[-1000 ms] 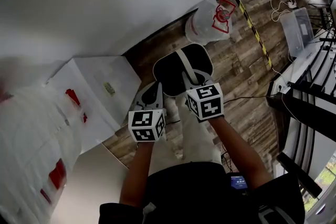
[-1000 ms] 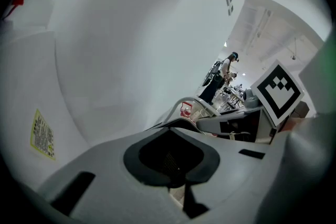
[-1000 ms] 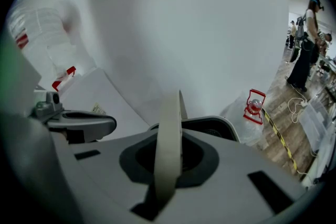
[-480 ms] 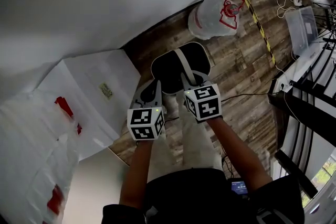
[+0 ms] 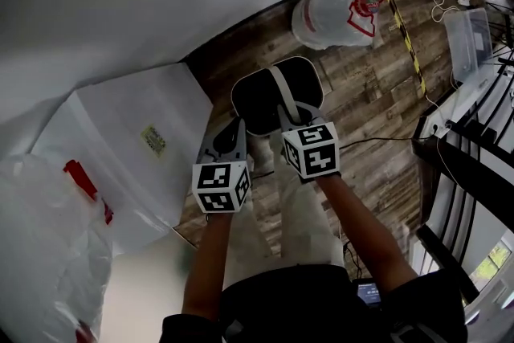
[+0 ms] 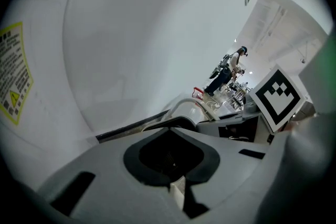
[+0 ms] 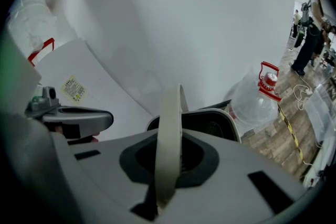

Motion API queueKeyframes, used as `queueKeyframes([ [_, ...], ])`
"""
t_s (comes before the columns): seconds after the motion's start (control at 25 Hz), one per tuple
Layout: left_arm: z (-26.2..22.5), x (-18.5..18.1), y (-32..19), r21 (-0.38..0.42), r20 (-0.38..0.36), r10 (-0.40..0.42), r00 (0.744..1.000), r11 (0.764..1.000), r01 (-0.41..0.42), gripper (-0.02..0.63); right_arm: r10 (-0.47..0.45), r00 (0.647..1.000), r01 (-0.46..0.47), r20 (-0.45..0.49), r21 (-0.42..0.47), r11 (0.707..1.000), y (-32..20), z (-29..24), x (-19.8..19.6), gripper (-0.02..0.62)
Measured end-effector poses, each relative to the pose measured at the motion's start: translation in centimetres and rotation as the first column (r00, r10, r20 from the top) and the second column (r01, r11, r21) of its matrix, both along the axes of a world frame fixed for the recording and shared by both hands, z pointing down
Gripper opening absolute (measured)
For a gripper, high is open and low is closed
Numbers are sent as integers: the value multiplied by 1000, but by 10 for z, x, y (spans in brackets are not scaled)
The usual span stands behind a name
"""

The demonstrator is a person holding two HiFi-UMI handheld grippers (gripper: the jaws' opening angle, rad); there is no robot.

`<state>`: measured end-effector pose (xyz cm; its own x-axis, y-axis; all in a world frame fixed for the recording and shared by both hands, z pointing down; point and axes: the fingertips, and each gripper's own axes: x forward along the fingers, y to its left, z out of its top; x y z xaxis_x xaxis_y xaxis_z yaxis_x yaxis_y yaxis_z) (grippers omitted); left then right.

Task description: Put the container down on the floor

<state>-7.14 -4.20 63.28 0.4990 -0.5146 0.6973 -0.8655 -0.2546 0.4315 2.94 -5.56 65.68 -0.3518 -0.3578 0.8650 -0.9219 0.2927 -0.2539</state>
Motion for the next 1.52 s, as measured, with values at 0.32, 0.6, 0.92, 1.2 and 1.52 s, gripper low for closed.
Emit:
queueKeyframes([
  [0.32,36,-8,11,-26,22,12,1000,1000,-11,17,19,1000,-19,1,-19,1000,7,37,-3,32],
  [0.6,56,-9,18,-55,31,9,999,998,-8,17,21,1000,-21,8,-48,999,15,60,-6,34],
  [0.92,81,-7,18,-75,27,13,1000,997,-11,17,7,1000,-7,5,-67,998,19,83,-9,34],
  [1.2,95,-13,23,-105,28,0,1000,994,3,17,-7,1000,7,-2,-81,997,18,95,-14,34],
  [1.52,103,-15,16,-112,-1,-14,1000,994,14,17,11,1000,-11,-2,-92,996,10,107,-15,34],
])
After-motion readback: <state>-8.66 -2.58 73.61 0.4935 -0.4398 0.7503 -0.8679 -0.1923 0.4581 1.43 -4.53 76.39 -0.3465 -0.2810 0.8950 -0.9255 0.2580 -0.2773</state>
